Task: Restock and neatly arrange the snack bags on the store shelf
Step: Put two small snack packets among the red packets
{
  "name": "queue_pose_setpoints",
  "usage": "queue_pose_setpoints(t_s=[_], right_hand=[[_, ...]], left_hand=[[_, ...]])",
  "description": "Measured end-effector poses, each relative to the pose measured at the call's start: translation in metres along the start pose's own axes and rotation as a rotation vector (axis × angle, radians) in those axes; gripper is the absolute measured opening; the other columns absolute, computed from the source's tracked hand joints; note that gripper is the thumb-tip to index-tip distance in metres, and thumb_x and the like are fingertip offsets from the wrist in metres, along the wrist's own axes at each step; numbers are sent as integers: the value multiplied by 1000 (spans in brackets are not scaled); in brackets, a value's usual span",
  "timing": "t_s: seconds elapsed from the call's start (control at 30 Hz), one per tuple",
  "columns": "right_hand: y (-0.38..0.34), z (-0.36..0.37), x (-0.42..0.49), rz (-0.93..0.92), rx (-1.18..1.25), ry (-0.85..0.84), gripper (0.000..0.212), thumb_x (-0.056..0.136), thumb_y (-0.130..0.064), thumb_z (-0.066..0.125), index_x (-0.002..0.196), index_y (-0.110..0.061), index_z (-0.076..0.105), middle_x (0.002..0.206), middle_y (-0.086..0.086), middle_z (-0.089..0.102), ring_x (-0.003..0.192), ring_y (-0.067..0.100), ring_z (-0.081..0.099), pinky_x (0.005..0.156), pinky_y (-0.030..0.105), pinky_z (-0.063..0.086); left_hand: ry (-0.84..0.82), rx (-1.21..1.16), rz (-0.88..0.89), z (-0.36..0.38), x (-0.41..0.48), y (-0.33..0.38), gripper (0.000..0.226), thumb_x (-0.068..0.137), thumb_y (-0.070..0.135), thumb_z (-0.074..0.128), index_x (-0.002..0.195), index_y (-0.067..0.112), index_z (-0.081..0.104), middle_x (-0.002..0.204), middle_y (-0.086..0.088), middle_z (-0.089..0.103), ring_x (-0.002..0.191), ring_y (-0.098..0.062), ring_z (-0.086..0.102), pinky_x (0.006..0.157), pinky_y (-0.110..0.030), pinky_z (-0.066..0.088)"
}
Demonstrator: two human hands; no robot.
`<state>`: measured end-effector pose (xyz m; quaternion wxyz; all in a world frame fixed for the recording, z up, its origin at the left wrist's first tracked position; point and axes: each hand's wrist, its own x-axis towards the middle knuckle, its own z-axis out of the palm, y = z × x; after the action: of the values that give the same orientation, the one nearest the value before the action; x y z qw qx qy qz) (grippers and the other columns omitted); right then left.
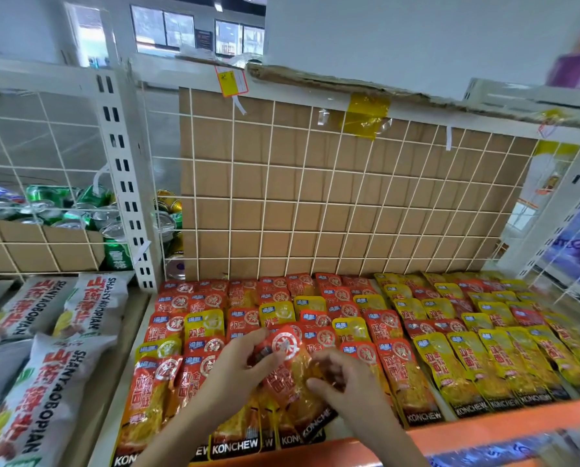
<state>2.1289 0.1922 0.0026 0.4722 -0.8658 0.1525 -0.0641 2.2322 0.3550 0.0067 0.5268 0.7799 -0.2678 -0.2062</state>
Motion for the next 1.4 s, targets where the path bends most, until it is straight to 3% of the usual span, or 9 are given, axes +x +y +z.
queue_pose_setpoints(t_s=[0.17,0.3,0.4,0.47,0.63,0.83,0.97,1.17,1.4], right_hand=[[21,-1,1,90,52,132,21,81,-18,69,93,-32,58,94,-7,69,92,9,64,87,34,52],[36,-13,0,185,117,296,26,83,-9,66,97,-28,53,91,0,70,82,14,66,69,34,57],[47,-11,-3,226,26,291,35,82,-13,69,104,-31,50,98,2,68,89,17,64,83,41,54],[49,-4,-6,238,-49,271,37,81,-16,70,110,-29,51,97,0,66,90,14,62,86,34,51],[49,4,-8,189,-326,325,37,82,-23,69,115,-16,54,79,-12,54,67,1,49,61,14,38],[47,9,-9,188,-425,404,43,75,-22,75,114,-13,58,98,-1,52,86,16,55,69,24,43],[43,10,-11,160,-489,431,42,76,-21,75,114,-13,60,103,3,60,89,18,55,73,28,41],[23,19,-11,32,-478,469,35,77,-13,73,111,-12,63,109,11,65,101,34,60,84,48,47],[-22,51,0,-60,-474,308,42,83,-25,66,124,-16,56,125,4,57,118,29,53,98,44,41]], left_hand=[[107,35,44,1,-1,-8,20,90,22,57,105,35,56,95,10,65,86,-3,61,74,-26,54],[186,83,57,-13,-8,-20,18,90,19,57,102,32,58,97,16,63,89,3,60,73,-21,51],[251,101,51,-24,-12,-32,15,89,18,58,99,29,61,95,15,65,87,-1,62,66,-15,48],[275,95,35,-29,-15,-36,16,89,17,58,100,29,61,96,15,66,87,0,62,68,-17,48],[301,84,23,-40,-25,-43,16,88,17,59,97,31,61,93,13,67,84,-2,63,66,-18,48],[359,74,39,-49,-32,-50,18,89,11,59,88,29,63,86,19,68,78,1,62,59,-15,49],[334,58,25,-59,-40,-59,17,90,11,58,91,27,64,84,14,67,71,-9,62,57,-29,53],[373,139,72,-83,-65,-65,23,88,15,61,94,37,61,90,27,63,84,1,61,69,-15,48],[481,398,155,-123,-104,-72,23,88,25,58,100,44,53,109,29,54,97,13,52,76,-5,40]])
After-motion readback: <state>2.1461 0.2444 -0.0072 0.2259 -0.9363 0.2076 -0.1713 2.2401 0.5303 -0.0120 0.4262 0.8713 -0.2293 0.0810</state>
